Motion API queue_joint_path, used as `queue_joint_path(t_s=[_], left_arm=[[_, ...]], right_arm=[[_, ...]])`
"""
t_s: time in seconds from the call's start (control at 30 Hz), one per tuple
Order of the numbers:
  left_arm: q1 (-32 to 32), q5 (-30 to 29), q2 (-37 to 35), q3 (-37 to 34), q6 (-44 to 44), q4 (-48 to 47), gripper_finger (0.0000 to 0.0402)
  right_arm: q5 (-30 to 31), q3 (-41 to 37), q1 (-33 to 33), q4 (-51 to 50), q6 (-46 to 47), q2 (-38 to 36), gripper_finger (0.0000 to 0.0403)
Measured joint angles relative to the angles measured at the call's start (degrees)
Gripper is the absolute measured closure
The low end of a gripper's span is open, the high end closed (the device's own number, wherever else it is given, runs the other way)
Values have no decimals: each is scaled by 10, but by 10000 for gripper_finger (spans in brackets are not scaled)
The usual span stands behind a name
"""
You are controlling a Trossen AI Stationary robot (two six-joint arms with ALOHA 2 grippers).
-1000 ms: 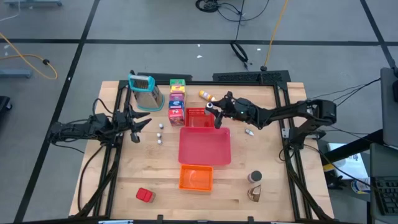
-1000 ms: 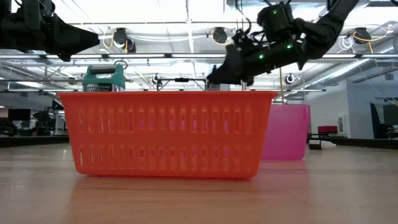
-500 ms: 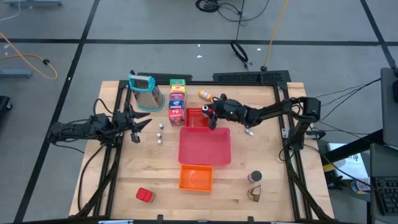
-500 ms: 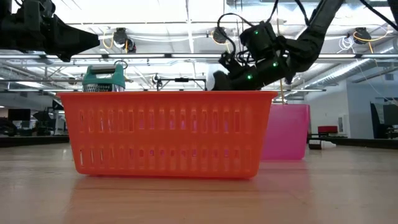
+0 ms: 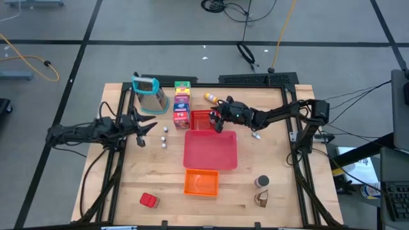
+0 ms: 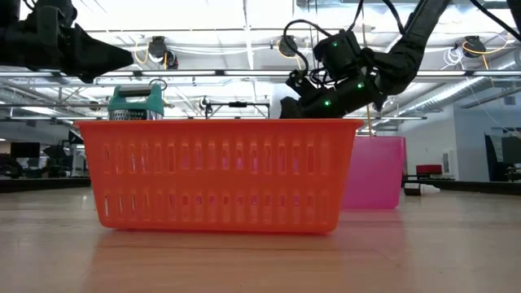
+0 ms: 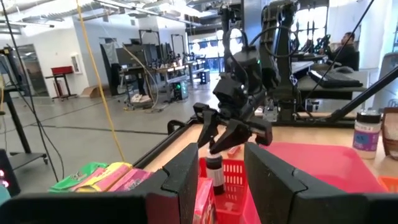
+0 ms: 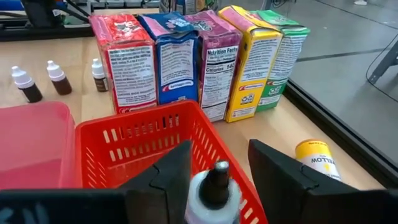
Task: Pick & Place Kitchen Items
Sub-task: Put the large black food coloring bottle into the red bin, then put the yellow food coloring bottle into the red bin
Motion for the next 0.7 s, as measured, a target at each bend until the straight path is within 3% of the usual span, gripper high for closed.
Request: queue_joint_path(t_s=[0.17,0.33,0.43,0.57,0.7], left_arm=[[0,0,21,0,-6,11,270],[0,-2,48,0,-39,87,270],[1,-42,87,19,-33,88,270],[16,-60,170,85,-13,78,270],[57,-59,270,195,5,9,270]], right_arm=[[0,0,1,0,-5,-26,250],[0,0,1,-9,-18,-68,248],[0,0,3,-29,-19,-93,249],[0,-1,12,-64,-19,-118,252],[0,-1,24,-78,-19,-116,252]])
